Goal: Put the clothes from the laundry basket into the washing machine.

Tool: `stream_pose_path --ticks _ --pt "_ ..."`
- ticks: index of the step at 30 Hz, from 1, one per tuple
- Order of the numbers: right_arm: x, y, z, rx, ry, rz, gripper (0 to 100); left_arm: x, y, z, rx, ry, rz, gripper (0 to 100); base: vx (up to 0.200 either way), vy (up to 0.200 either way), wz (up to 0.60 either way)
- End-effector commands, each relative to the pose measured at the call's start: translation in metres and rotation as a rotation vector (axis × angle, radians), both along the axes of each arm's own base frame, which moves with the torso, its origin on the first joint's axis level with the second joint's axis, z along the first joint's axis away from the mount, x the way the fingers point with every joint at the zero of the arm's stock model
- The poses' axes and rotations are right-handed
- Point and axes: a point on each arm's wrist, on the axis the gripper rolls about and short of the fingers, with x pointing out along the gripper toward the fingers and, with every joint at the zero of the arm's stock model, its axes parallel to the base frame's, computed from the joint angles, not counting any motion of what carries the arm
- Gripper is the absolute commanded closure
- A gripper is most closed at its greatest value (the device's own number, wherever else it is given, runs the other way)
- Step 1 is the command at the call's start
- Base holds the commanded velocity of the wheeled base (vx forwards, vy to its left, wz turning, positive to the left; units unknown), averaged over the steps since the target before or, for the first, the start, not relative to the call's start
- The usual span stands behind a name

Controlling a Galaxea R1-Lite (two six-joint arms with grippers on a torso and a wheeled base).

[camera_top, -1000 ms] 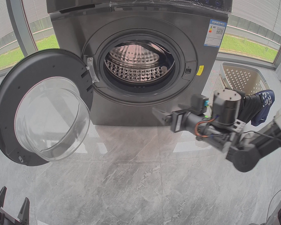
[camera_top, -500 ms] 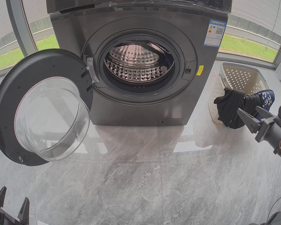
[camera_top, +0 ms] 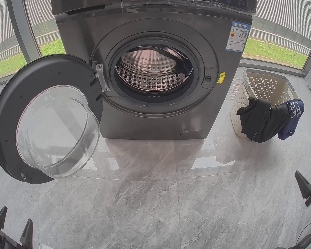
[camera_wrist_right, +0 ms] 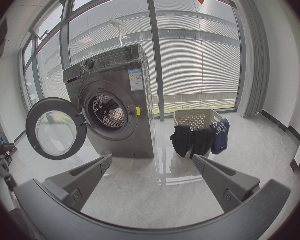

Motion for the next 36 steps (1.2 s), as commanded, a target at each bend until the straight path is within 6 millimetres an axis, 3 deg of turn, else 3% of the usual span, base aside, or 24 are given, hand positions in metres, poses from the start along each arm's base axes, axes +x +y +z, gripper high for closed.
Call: stream_pose_path --ticks 1,9,14,19,26,36 --pt "-0.050 -0.002 -0.027 -0.011 -0.079 0.004 0 0.000 0.000 -0.005 0.016 0.004 0.000 0 0.000 0.000 0.00" --pt "-0.075 0.000 -0.060 0.000 -0.027 0.078 0 0.000 0.000 -0.005 0.014 0.004 0.000 0 0.000 0.000 0.00" --pt "-0.076 0.000 -0.061 0.008 -0.037 0.095 0 0.000 0.000 -0.005 0.014 0.004 -0.002 0 0.000 0.000 0.00" --pt "-0.076 -0.005 -0.066 -0.035 -0.001 -0.108 0 0.000 0.000 -0.005 0.010 0.005 -0.002 0 0.000 0.000 0.00" --pt "-0.076 -0.004 -0.067 -0.071 0.003 -0.052 0 0.000 0.000 -0.005 0.011 0.005 -0.003 0 0.000 0.000 0.00" --pt "-0.076 -0.004 -0.067 -0.066 0.003 -0.057 0 0.000 0.000 -0.005 0.010 0.005 -0.003 0 0.000 -0.200 0.00"
